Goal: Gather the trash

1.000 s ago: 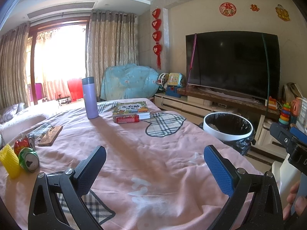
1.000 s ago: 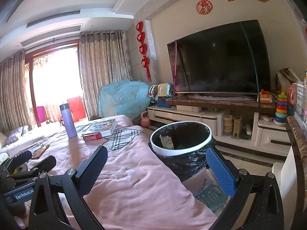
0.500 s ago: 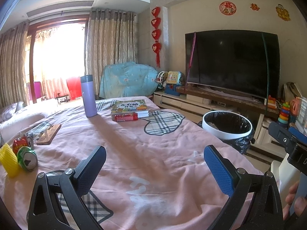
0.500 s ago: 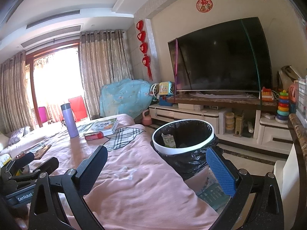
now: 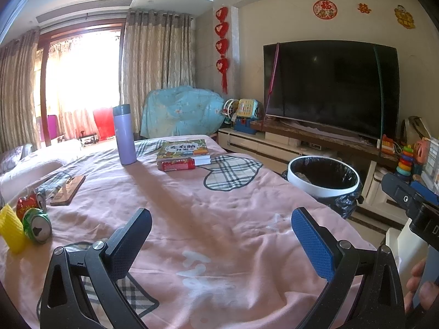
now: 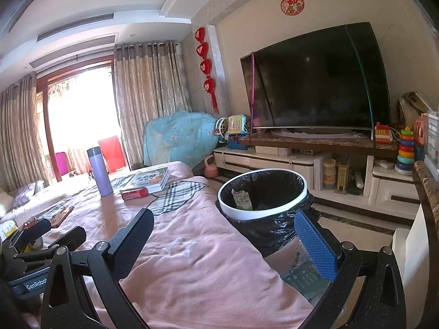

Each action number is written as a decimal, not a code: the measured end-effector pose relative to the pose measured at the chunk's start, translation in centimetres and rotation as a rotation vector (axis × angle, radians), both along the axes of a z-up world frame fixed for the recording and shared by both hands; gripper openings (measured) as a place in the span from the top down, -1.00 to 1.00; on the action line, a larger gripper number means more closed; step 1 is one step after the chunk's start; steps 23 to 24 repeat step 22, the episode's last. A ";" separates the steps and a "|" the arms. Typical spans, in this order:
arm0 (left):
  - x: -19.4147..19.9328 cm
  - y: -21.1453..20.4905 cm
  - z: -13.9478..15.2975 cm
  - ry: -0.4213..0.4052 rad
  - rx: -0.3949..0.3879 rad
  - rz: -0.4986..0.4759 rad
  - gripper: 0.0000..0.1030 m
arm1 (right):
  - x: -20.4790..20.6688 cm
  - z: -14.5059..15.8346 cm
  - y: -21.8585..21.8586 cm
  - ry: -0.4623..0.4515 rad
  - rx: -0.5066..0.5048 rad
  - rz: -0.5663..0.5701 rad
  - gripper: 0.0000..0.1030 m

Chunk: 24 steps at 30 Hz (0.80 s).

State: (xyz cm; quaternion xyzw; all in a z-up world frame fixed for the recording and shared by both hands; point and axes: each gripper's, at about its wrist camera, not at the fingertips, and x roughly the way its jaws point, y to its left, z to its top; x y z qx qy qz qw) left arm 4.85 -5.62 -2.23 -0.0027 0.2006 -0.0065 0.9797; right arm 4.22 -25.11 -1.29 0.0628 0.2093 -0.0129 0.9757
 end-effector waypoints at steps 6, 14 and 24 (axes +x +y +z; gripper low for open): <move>0.0 -0.1 0.1 0.002 0.000 -0.004 -0.99 | 0.0 0.0 0.0 0.000 0.002 0.001 -1.00; 0.1 0.1 0.5 0.010 -0.017 -0.011 -0.99 | 0.2 0.0 0.4 0.002 0.009 0.010 -1.00; 1.1 0.7 0.7 0.046 -0.037 -0.010 -0.99 | 1.7 -0.2 0.7 0.067 0.028 0.030 -1.00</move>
